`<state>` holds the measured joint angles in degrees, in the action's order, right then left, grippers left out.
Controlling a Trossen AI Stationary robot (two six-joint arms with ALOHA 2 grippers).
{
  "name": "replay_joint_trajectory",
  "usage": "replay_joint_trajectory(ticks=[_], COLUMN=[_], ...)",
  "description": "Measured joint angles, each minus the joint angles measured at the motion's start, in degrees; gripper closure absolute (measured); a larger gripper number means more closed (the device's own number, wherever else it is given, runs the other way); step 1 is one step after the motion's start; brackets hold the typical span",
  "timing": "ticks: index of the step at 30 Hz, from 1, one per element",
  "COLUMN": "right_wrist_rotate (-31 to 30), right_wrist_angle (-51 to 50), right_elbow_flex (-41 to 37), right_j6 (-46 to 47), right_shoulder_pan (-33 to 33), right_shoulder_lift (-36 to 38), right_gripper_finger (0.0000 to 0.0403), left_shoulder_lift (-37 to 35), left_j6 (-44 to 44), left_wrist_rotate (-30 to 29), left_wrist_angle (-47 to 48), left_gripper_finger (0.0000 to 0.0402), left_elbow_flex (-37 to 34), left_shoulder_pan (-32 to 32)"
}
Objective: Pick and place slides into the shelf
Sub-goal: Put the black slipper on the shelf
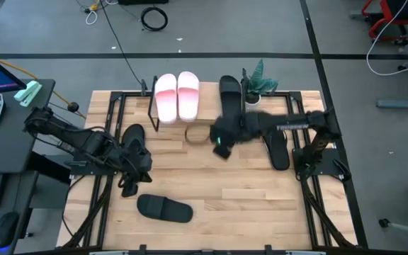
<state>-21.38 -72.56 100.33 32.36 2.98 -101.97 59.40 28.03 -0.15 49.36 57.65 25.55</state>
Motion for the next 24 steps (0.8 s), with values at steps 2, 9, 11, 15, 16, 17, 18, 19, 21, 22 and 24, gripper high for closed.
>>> replay_joint_trajectory(ticks=[2,9,11,15,16,17,18,19,21,22,24], right_wrist_rotate=[0.1,-0.5,-2.2,-7.3,-8.4,-9.5,-10.3,-11.3,-13.1,-13.5,-14.0], right_wrist_angle=[3.1,22.3,26.6,30.3,30.5,30.5,30.4,30.4,30.5,30.4,30.4], right_elbow_flex=[-0.3,-4.4,-5.5,-6.3,-6.3,-6.3,-6.3,-6.3,-6.3,-6.3,-6.3], right_j6=[0.9,-10.2,-12.7,-14.9,-15.1,-15.5,-15.8,-16.0,-16.0,-16.1,-16.0], right_shoulder_pan=[5.2,21.0,24.3,28.4,29.0,29.5,29.8,30.0,30.0,29.9,29.5], right_shoulder_lift=[0.0,0.0,0.0,0.0,0.0,0.0,0.0,0.0,0.0,0.0,0.0], right_gripper_finger=[0.0277,0.0289,0.0289,0.0289,0.0289,0.0288,0.0288,0.0288,0.0289,0.0289,0.0289], left_shoulder_lift=[0.9,7.3,10.2,16.7,18.6,20.4,21.9,23.4,25.7,26.8,28.2], left_j6=[1.1,18.0,26.1,39.5,40.7,41.1,41.2,41.3,40.9,39.6,34.8], left_wrist_rotate=[-1.6,-9.3,-11.6,-12.5,-12.5,-12.5,-12.5,-12.5,-12.4,-12.4,-12.3], left_wrist_angle=[0.0,0.0,0.0,-1.3,-2.4,-3.9,-6.0,-8.8,-15.1,-18.3,-24.8], left_gripper_finger=[0.0393,0.0387,0.0379,0.0371,0.0371,0.0371,0.0371,0.037,0.0369,0.0368,0.0367], left_elbow_flex=[0.0,0.0,0.0,0.0,0.0,0.0,0.0,0.0,0.0,0.0,0.0], left_shoulder_pan=[2.2,12.5,15.1,19.0,19.5,19.9,20.0,20.1,20.0,20.0,19.9])
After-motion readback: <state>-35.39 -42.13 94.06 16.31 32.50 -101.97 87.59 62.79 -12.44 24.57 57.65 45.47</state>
